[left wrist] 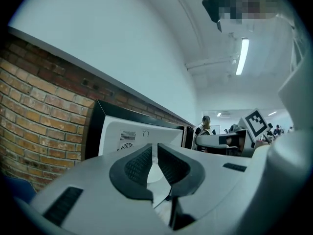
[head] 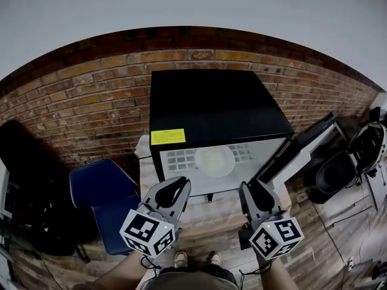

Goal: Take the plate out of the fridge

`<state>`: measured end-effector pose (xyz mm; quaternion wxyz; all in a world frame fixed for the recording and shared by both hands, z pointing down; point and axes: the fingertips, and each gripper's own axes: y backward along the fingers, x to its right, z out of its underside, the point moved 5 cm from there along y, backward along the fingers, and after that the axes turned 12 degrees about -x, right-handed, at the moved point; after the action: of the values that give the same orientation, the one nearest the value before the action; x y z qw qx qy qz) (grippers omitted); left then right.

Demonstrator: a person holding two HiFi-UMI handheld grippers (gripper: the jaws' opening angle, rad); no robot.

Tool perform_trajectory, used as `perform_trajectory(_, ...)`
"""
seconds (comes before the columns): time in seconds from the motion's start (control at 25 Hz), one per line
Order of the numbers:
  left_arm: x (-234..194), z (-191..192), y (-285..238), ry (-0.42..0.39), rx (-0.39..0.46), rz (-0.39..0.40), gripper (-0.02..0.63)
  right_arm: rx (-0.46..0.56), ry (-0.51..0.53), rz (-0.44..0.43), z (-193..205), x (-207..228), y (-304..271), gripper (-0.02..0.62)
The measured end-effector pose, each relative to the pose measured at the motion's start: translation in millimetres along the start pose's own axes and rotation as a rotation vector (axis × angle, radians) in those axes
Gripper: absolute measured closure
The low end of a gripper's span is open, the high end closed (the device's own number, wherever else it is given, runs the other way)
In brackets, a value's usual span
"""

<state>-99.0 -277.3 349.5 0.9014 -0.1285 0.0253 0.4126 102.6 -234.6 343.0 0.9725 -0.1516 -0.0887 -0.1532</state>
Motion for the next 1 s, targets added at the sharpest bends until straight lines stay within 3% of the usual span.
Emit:
perform_trajectory(0.12, -1, 3, -13, 0.058, -0.009, 0.005, 0.578, -0.026, -0.018, -0.013, 3, 13, -12, 0.468)
perform_trajectory(0.24, -1, 9, -30, 0.124, -0.023, 0.019, 0.5, -0.044, -0.057, -0.031, 5, 28, -25, 0.456)
perform_trajectory(0.4, -4, 20, -49, 0.249, -0.026, 0.022, 0.471, -0.065, -0.143, -0.063, 9, 49, -42, 0.446)
perform_trajectory(0.6, -10, 41, -73, 0.458, -0.037, 0.057, 0.419, -0.106, -0.205, -0.076, 22, 74, -64, 0.44)
perform_trajectory(1.0, -30, 95, -113, 0.921, -0.043, 0.099, 0.413, -0.205, -0.425, -0.145, 61, 93, -106, 0.436)
